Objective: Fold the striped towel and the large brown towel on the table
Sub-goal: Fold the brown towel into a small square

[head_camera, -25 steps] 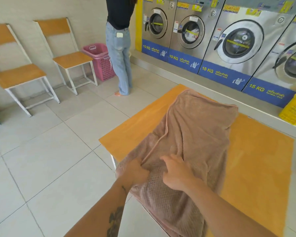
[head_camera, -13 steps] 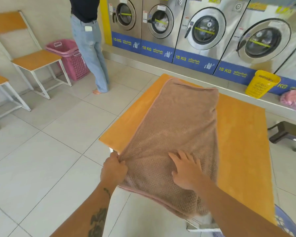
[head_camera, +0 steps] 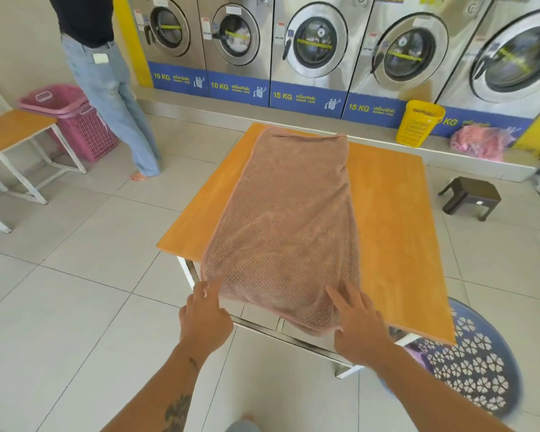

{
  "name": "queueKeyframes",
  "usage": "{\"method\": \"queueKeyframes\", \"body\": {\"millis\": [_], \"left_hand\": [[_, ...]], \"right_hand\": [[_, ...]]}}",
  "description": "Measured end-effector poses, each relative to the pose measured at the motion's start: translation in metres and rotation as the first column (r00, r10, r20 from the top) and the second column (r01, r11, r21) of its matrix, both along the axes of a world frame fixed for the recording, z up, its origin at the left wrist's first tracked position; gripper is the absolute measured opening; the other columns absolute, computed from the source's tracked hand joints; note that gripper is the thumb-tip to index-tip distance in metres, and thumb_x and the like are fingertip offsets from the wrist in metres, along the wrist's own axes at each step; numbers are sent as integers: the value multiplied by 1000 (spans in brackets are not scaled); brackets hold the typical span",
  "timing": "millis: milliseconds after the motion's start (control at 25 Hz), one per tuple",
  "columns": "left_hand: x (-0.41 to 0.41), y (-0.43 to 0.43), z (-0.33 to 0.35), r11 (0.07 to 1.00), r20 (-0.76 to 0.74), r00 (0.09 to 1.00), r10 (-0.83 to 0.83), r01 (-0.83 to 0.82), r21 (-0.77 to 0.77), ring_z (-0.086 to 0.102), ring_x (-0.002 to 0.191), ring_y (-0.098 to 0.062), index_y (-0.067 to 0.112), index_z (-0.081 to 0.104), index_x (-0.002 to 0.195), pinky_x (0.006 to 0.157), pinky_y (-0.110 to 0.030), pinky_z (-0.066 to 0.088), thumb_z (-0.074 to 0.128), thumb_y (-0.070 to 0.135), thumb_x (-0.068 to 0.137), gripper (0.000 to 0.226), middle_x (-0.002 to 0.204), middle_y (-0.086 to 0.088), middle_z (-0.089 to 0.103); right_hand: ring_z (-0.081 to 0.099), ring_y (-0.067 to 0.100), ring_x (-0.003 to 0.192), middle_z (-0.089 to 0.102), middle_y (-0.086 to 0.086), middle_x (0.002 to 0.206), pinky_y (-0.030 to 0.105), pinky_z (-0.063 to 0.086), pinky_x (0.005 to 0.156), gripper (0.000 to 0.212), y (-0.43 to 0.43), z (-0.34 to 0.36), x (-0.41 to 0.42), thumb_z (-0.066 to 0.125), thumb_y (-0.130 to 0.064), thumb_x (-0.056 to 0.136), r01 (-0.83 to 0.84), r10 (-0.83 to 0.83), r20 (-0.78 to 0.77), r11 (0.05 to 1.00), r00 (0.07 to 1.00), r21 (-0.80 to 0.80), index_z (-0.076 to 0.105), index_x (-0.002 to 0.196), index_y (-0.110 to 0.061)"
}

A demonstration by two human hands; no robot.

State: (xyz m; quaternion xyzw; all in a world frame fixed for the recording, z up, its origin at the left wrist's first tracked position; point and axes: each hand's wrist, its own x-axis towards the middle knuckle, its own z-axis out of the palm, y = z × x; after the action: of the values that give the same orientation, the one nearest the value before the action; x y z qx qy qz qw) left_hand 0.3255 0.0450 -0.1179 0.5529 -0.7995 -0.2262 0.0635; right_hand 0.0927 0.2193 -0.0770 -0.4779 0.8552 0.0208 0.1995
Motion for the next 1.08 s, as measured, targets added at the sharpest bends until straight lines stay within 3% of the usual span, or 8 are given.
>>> {"method": "queueKeyframes", "body": {"millis": [240,360,520,720,880,960,1040,1080], "left_hand": [[2,-33,1,1000,-57,998,13,-12,27,54,106,-36,38,19,150,91,-52,47,50,15,88,74,131,-13,45],[-4,-53,-1,993,-112,994,-18,31,115,52,107,-38,43,18,149,92,-55,47,49,15,89,73,131,-13,44],[-6,-66,-13,951,-335,936,-105,193,242,53,94,-23,51,13,149,83,-47,55,53,9,90,82,124,-3,35],[-6,-83,-12,895,-450,890,-71,256,365,49,89,-2,40,22,152,74,-18,46,53,2,90,79,121,8,34],[1,-86,4,914,-473,871,-131,290,282,50,71,2,53,31,137,74,-19,47,55,10,95,65,92,25,43],[6,-91,17,914,-501,852,-149,312,259,52,88,9,49,35,140,88,-10,42,54,17,99,56,110,29,46],[6,-108,29,898,-505,849,-155,334,287,45,123,-1,47,42,141,107,-22,34,53,27,100,47,138,21,43],[6,-120,39,880,-496,854,-159,350,320,42,130,-8,48,48,137,109,-27,34,52,30,101,41,144,16,43]], "right_hand": [[35,39,133,7,7,160,52,43,103,82,5,-4,8,50,-22,88,196,-187,91,975,978,-104,4,154,-37],[32,43,132,10,10,157,52,43,101,78,-11,-13,18,51,-23,89,313,-305,86,943,949,-115,11,155,-31],[31,44,131,17,12,155,55,42,103,71,-30,-22,30,51,-14,87,411,-399,100,896,911,-166,24,152,-24],[46,37,116,34,10,135,48,47,95,69,-51,-17,36,57,-8,82,468,-440,162,845,883,-257,35,146,-24],[51,29,95,36,6,110,35,48,76,67,-69,4,46,48,3,78,485,-421,246,800,873,-354,45,138,-27],[49,25,93,40,5,102,30,47,70,52,-74,19,42,46,6,77,457,-379,264,798,887,-393,57,116,-27],[50,19,89,45,3,100,22,42,62,40,-81,39,28,49,4,78,467,-379,286,802,880,-373,61,99,-28],[51,15,85,50,5,101,18,39,58,36,-87,52,18,50,3,78,498,-404,305,787,862,-364,63,95,-27]]}}
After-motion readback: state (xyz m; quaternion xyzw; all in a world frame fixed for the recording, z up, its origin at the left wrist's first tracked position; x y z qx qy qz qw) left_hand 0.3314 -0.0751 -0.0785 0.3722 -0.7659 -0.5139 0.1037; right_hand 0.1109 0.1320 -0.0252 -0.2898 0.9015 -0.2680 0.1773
